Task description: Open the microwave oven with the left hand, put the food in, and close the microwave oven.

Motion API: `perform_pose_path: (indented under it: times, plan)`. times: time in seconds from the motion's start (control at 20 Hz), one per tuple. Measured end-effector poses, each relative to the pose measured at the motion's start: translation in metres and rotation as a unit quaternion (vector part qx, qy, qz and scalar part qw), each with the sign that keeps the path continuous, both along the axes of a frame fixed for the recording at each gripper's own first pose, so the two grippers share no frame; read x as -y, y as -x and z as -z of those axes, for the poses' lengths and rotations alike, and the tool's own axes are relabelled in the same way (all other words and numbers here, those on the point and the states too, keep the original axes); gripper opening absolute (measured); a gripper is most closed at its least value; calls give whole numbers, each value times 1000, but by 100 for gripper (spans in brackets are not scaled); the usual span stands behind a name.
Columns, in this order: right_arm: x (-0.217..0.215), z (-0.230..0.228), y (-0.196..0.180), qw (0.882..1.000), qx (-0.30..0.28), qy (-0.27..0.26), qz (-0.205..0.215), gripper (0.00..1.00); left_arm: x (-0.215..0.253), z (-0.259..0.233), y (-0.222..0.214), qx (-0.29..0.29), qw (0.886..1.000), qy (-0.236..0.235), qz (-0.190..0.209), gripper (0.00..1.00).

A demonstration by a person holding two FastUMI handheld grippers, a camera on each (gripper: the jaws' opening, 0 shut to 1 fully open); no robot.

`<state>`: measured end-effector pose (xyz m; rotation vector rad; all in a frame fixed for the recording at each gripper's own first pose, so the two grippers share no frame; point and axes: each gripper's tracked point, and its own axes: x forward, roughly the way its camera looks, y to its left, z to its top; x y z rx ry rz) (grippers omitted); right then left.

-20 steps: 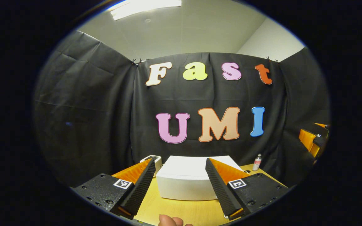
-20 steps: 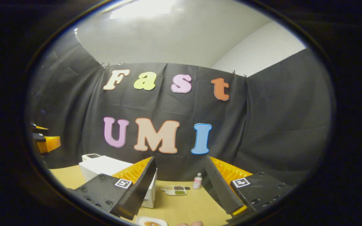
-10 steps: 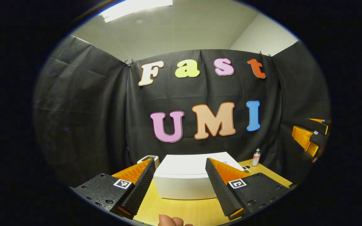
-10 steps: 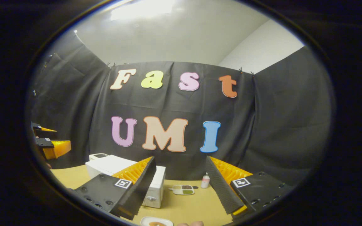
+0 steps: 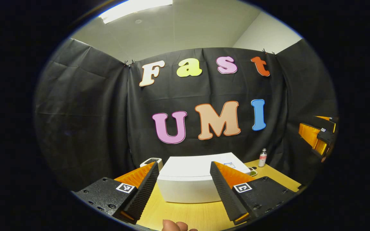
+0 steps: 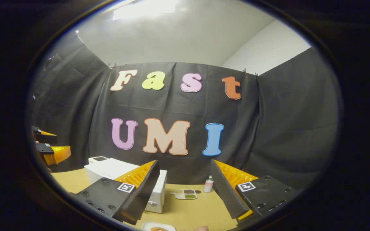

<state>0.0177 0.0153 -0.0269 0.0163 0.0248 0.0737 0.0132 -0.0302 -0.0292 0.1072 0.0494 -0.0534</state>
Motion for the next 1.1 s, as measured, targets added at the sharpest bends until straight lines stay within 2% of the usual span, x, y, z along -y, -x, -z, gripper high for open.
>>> perform_pose_path:
  times: [0.1,0.15,0.3,0.4,0.45,0.5,0.55,0.75,0.9,1.1]
  plan:
    - [4,3,-3,1000,-4,2,3,100,2,4,-3,-2,1000,2,2,96]
    - [5,3,-3,1000,-5,4,5,96,3,7,-6,1,1000,1,4,96]
    - [5,7,-3,1000,-7,6,1,97,10,25,-16,-2,1000,-22,11,94]
    - [9,4,-4,1000,-5,11,6,99,21,39,-23,-8,999,-28,23,96]
    - [12,5,-4,1000,-5,15,9,96,29,48,-26,-12,999,-32,32,96]
    - [11,2,-4,1000,-3,16,8,99,36,57,-31,-14,999,-35,39,96]
    - [10,0,-3,1000,0,14,7,97,45,66,-35,-19,998,-39,49,96]
    - [10,-5,-1,1000,9,8,-3,100,83,129,-49,-49,994,-44,93,96]
    - [17,-2,3,1000,7,19,-7,99,105,190,-61,-83,987,-72,118,96]
    - [26,1,9,999,1,40,-9,96,125,256,-78,-139,979,-79,126,99]
